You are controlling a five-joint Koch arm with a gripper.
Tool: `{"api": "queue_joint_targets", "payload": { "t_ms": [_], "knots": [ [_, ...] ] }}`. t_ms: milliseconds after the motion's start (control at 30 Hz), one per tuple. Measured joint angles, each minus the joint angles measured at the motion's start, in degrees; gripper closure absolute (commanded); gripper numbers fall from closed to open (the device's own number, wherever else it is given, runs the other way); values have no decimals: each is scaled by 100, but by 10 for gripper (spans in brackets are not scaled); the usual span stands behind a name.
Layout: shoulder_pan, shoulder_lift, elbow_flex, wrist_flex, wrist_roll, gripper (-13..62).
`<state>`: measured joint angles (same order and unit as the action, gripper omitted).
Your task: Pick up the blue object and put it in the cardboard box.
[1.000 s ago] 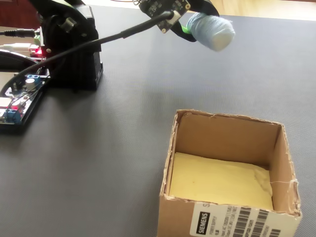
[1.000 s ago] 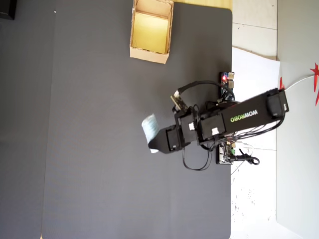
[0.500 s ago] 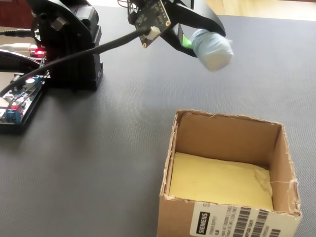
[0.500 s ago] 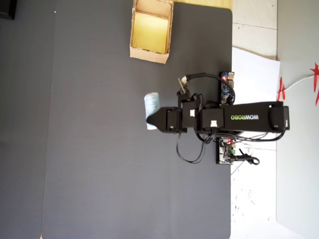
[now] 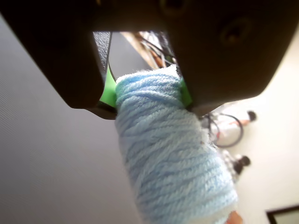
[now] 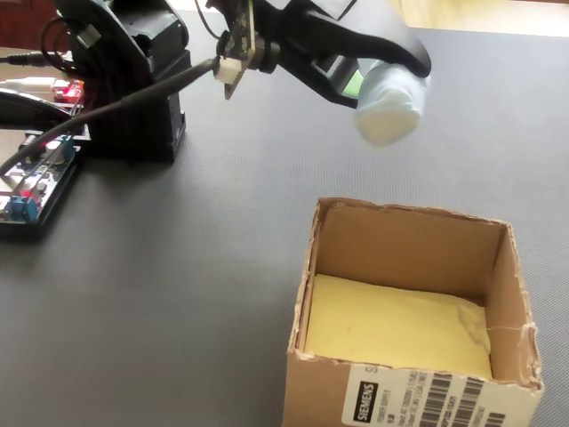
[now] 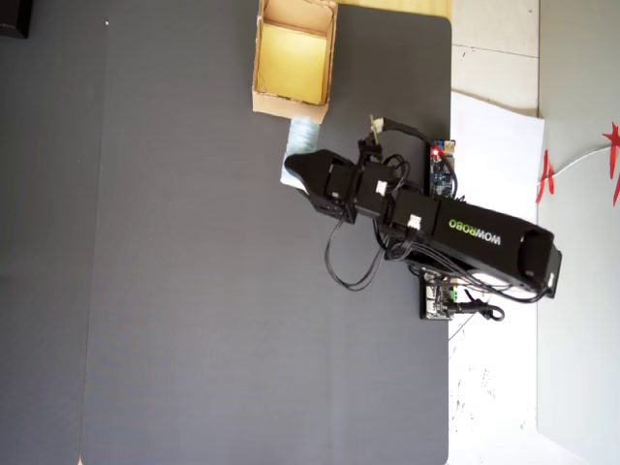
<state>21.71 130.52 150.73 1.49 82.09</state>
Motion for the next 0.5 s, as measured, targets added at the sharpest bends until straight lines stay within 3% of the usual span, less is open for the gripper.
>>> {"api": "queue_joint_targets", "payload": {
  "t_ms": [267,500],
  "knots": [
    [492,-202,-176,-185,-369,388],
    [923,-1116,-782,-396,-457,388]
  ]
}}
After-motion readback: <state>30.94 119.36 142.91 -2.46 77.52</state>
